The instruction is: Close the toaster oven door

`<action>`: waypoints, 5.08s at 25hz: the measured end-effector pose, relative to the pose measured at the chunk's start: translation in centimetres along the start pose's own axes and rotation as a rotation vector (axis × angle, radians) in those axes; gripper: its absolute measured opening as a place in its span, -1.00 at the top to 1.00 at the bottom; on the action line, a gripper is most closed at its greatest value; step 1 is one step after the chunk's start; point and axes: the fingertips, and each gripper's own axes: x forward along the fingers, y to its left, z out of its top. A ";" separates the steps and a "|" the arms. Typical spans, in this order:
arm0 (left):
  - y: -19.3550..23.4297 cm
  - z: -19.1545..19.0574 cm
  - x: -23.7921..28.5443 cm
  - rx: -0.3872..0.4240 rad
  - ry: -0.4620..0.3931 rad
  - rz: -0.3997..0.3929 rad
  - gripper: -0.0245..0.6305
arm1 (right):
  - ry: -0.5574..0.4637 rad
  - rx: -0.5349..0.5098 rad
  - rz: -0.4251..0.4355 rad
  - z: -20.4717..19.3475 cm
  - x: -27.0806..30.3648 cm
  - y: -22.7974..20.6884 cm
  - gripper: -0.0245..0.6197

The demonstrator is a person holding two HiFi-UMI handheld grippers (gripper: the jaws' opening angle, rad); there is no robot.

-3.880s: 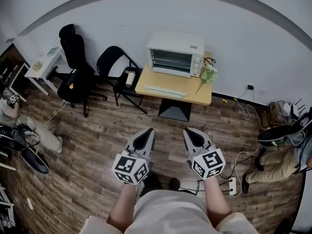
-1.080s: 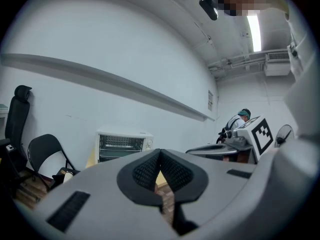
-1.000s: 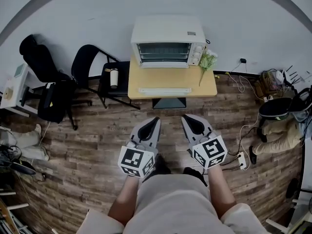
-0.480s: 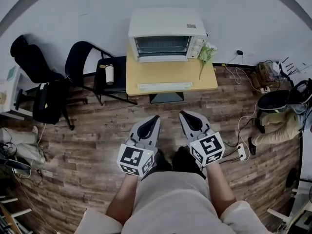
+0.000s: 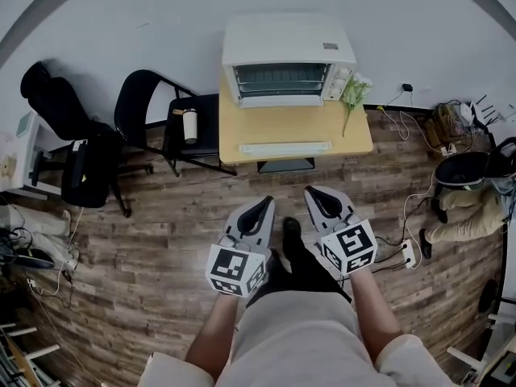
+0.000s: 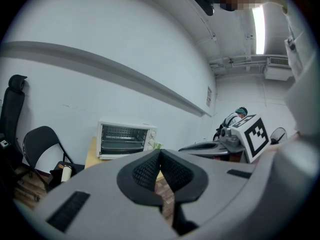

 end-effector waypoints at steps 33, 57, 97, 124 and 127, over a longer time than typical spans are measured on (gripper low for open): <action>6.8 -2.4 10.5 -0.041 0.079 0.170 0.90 | 0.273 -0.315 0.034 -12.6 15.0 -9.5 0.74; 9.5 -6.7 10.3 -0.109 0.130 0.241 0.90 | 0.424 -0.682 -0.037 -21.2 20.3 -10.9 0.57; 10.9 -9.5 10.1 -0.111 0.224 0.260 0.90 | 0.427 -0.983 -0.151 -24.9 23.6 -12.7 0.26; 10.4 -7.2 10.7 -0.085 0.196 0.269 0.90 | 0.381 -1.007 -0.207 -19.5 22.4 -13.8 0.68; 10.5 -6.9 10.5 -0.085 0.194 0.275 0.90 | 0.389 -1.002 -0.197 -19.4 22.4 -13.8 0.68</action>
